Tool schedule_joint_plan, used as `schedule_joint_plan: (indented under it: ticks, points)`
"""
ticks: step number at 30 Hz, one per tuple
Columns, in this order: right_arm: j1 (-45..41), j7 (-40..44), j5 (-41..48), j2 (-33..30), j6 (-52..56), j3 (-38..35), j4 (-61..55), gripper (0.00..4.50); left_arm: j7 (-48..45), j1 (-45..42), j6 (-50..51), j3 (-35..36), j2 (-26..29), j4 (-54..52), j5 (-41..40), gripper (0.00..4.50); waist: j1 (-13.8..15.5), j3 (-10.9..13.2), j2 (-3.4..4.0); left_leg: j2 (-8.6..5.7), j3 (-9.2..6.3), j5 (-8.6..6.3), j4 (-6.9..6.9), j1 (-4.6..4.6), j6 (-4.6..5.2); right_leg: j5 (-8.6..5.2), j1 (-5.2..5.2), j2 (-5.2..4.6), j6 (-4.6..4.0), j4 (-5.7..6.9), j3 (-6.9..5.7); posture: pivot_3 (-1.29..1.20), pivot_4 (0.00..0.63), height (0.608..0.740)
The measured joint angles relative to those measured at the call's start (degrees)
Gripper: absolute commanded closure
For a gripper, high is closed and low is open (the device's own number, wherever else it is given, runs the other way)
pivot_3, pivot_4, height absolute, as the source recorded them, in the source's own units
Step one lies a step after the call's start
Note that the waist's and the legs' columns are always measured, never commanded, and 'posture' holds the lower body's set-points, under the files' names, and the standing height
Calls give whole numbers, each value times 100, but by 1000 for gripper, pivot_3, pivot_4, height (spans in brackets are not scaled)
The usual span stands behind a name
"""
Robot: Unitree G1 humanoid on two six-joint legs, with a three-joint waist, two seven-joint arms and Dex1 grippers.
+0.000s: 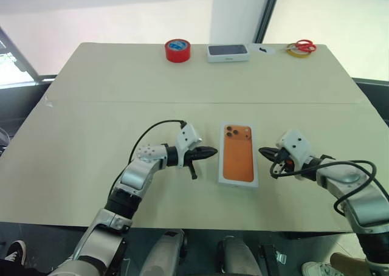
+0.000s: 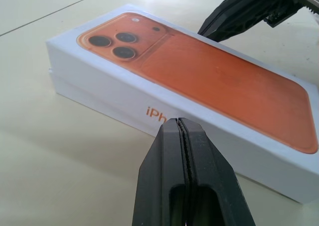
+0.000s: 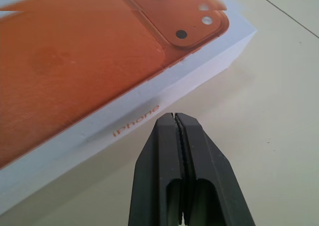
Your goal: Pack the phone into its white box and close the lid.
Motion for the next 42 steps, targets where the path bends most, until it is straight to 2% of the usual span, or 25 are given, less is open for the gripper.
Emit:
schedule_joint_plan:
  ticks: [13, 24, 37, 42]
  points:
    - [178, 50, -26, 46, 103, -46, -110, 4464, 37, 97, 183, -15, -26, -57, -13, 4500, 3, 0, 0, 0, 0, 1, 0, 0, 1, 0, 0, 0, 0, 0, 0, 0, 150, 740]
    - [-217, -78, -108, 193, 254, 157, -57, 4464, 164, 31, 224, 12, -146, -75, -11, 4500, -3, 0, 0, 0, 0, 2, 2, 0, 1, 0, 0, 0, 0, 2, -1, 0, 150, 740]
    - [-498, -94, -660, 242, 22, 555, 350, 4464, 284, -241, 164, 34, -242, 345, 5, 4500, -6, 0, 0, 0, 0, 3, 4, 1, 1, 1, 1, 2, 1, 3, -1, 0, 150, 740]
    - [-355, 35, -798, 177, -92, 691, 351, 4464, 257, -222, 183, 38, -140, 330, -6, 4500, -8, 0, 0, 0, 0, 3, 4, 1, 1, 1, 0, 2, 1, 5, -1, 0, 150, 740]
